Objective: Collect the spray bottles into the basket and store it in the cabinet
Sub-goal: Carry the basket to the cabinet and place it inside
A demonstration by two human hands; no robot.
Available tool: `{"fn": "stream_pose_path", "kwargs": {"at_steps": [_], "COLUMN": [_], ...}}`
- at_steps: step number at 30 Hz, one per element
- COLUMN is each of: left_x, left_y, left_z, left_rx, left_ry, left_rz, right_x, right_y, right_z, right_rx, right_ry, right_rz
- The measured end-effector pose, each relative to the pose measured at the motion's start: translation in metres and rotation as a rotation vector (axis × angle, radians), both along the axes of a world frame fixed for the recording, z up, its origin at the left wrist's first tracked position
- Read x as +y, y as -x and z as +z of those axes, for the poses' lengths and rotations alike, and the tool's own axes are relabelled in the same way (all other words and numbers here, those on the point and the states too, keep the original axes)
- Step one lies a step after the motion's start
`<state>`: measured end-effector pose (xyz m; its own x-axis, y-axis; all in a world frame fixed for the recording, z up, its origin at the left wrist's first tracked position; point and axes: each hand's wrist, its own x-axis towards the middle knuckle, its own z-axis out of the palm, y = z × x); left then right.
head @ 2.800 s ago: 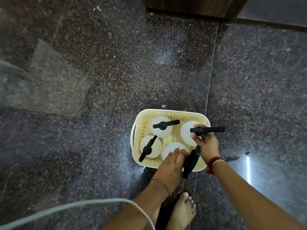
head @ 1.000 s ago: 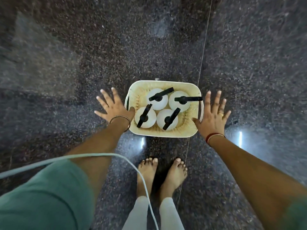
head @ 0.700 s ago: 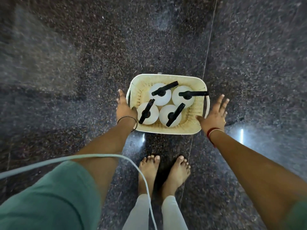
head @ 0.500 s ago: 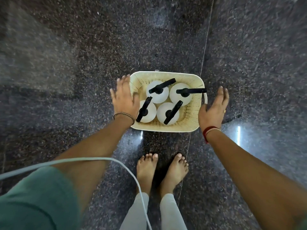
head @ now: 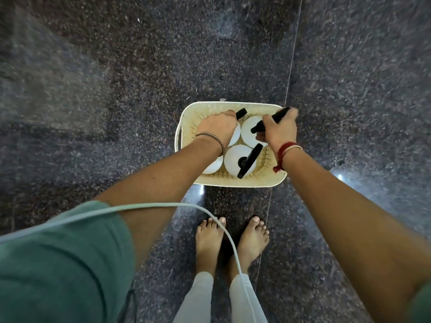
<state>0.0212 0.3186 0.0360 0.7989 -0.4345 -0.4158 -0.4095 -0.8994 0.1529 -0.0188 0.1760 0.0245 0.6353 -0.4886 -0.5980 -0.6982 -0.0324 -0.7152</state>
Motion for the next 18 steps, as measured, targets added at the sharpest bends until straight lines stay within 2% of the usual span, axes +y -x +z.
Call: {"fn": "stream_pose_path", "kwargs": {"at_steps": [4,10,12,16,18], "left_x": [-0.005,-0.004,0.002,0.033,0.048], "left_y": [0.001,0.0,0.003,0.017,0.027], "left_z": [-0.003,-0.001,0.002,0.007,0.004], "left_rx": [0.001,0.019,0.044,0.073,0.149], "left_ry": [-0.004,0.044,0.13,0.357,0.385], "left_rz": [0.092,0.134,0.221,0.53,0.551], "right_x": [-0.008,-0.008,-0.006,0.003,0.017], "right_y": [0.012,0.004,0.01,0.042,0.061], "right_z": [-0.004,-0.002,0.002,0.018,0.02], "right_rx": [-0.033,-0.007,-0.014,-0.116,-0.076], "right_ry": [0.063,0.116,0.109,0.045,-0.056], "right_rz": [0.199,0.255,0.209,-0.148,-0.177]}}
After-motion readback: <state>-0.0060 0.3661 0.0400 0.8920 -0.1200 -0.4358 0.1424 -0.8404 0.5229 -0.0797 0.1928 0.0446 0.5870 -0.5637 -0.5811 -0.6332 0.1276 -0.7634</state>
